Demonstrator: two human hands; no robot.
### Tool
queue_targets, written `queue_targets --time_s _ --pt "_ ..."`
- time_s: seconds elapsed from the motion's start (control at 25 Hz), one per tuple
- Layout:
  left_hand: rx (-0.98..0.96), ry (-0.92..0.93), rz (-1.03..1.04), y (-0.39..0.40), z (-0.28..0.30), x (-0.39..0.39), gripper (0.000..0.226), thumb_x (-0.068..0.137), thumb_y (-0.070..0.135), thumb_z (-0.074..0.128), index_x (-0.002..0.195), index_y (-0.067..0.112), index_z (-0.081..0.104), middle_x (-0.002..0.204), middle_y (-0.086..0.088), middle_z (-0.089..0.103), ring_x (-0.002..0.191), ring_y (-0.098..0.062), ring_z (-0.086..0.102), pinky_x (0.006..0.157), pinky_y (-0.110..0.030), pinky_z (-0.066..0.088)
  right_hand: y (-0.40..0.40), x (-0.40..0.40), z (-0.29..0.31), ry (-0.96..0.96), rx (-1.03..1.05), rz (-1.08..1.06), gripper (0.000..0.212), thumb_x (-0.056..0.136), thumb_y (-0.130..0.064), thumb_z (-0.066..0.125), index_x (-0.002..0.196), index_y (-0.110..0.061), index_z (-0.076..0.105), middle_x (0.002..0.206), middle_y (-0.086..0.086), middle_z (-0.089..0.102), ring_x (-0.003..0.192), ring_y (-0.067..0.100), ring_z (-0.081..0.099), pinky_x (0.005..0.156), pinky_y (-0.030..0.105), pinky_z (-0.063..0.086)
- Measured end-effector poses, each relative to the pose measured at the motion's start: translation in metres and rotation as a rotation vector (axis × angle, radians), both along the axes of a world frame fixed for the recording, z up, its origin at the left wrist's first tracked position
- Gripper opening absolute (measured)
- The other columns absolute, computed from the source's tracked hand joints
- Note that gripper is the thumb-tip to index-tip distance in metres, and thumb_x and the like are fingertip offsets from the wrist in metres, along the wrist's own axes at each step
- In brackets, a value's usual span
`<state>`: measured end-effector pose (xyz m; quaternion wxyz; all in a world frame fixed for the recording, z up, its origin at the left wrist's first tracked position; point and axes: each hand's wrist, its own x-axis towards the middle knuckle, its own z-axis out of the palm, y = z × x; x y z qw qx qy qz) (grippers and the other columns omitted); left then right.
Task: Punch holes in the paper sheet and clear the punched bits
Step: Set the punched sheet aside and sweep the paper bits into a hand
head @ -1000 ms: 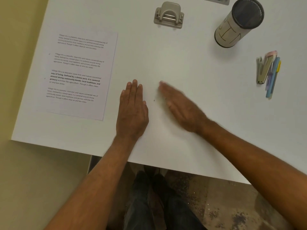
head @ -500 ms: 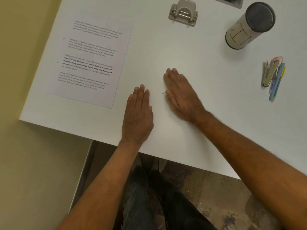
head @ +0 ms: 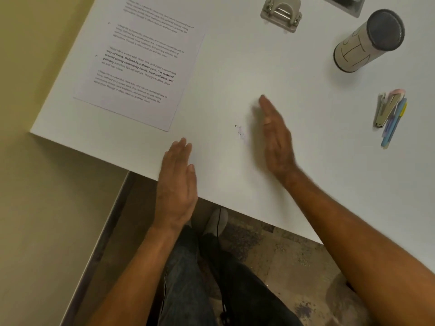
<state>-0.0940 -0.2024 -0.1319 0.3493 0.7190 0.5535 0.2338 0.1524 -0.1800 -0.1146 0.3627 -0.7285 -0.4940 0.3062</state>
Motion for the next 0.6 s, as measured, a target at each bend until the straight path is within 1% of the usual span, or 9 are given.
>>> queue_targets --time_s 0.04,0.16,0.24,0.32,0.36,0.4,0.48,0.52,0.6 --pt "-0.024 -0.032 0.068 -0.013 0.002 -0.009 0.048 0.11 0.02 0.037 0.157 0.01 0.037 0.166 -0.002 0.034 0.157 -0.014 0.023 0.128 -0.048 0.024 0.001 0.01 -0.004 -0.068 -0.02 0.014 0.049 0.114 -0.024 0.031 0.16 -0.008 0.037 0.168 0.007 0.036 0.158 0.015 0.03 0.132 0.038 0.021" --pt "-0.073 -0.052 0.232 -0.047 0.003 -0.025 0.046 0.107 0.016 0.039 0.153 0.01 0.042 0.163 -0.002 0.037 0.155 -0.014 0.026 0.124 -0.051 0.032 0.002 0.009 -0.021 -0.364 -0.066 0.273 0.055 0.112 -0.031 0.026 0.162 -0.007 0.031 0.171 0.011 0.028 0.162 0.024 0.019 0.133 0.038 0.009" --pt "-0.089 -0.04 0.31 -0.065 -0.002 -0.023 0.048 0.106 0.019 0.041 0.153 0.011 0.041 0.164 -0.004 0.033 0.153 -0.016 0.029 0.123 -0.042 0.034 0.002 -0.009 -0.027 -0.457 -0.056 0.384 0.056 0.112 -0.03 0.03 0.162 -0.005 0.03 0.172 0.014 0.025 0.162 0.028 0.017 0.133 0.039 0.008" --pt "-0.15 -0.158 0.503 -0.076 -0.006 -0.017 0.048 0.105 0.024 0.041 0.151 0.01 0.042 0.161 -0.008 0.032 0.145 -0.018 0.04 0.116 -0.033 0.04 -0.001 -0.027 -0.028 -0.497 -0.017 0.45 0.055 0.112 -0.026 0.035 0.161 -0.003 0.03 0.171 0.016 0.024 0.162 0.028 0.016 0.133 0.04 0.008" --pt "-0.259 -0.303 0.678 -0.075 -0.007 -0.013 0.045 0.106 0.025 0.041 0.149 0.011 0.044 0.157 -0.01 0.038 0.138 -0.019 0.049 0.112 -0.031 0.044 -0.002 -0.032 -0.027 -0.511 -0.002 0.476 0.055 0.112 -0.025 0.036 0.161 -0.002 0.03 0.171 0.016 0.024 0.162 0.028 0.016 0.133 0.04 0.008" --pt "-0.442 -0.5 0.87 -0.07 -0.009 -0.009 0.039 0.108 0.025 0.04 0.144 0.013 0.047 0.152 -0.011 0.045 0.131 -0.021 0.056 0.109 -0.031 0.047 -0.002 -0.035 -0.028 -0.524 0.007 0.499 0.055 0.112 -0.024 0.037 0.161 -0.001 0.03 0.171 0.017 0.024 0.162 0.029 0.016 0.133 0.04 0.009" --pt "-0.901 -0.979 1.088 -0.056 -0.013 -0.002 0.032 0.11 0.026 0.038 0.134 0.014 0.055 0.146 -0.018 0.056 0.123 -0.026 0.064 0.11 -0.04 0.048 -0.003 -0.039 -0.028 -0.522 0.008 0.549 0.054 0.112 -0.022 0.038 0.161 0.0 0.029 0.172 0.017 0.023 0.162 0.029 0.016 0.133 0.042 0.01" --pt "-1.085 -1.144 1.078 -0.05 -0.016 0.0 0.033 0.109 0.027 0.039 0.132 0.012 0.058 0.145 -0.02 0.057 0.124 -0.03 0.064 0.111 -0.044 0.047 -0.004 -0.042 -0.028 -0.5 0.006 0.588 0.054 0.112 -0.02 0.038 0.161 0.0 0.029 0.172 0.017 0.023 0.162 0.029 0.016 0.133 0.044 0.011" --pt "-1.258 -1.292 0.948 -0.042 -0.019 0.007 0.039 0.105 0.028 0.044 0.137 0.011 0.06 0.142 -0.02 0.062 0.128 -0.034 0.063 0.114 -0.05 0.044 -0.01 -0.047 -0.023 -0.374 -0.008 0.657 0.053 0.112 -0.018 0.036 0.161 -0.001 0.029 0.172 0.015 0.023 0.162 0.025 0.016 0.133 0.043 0.011"
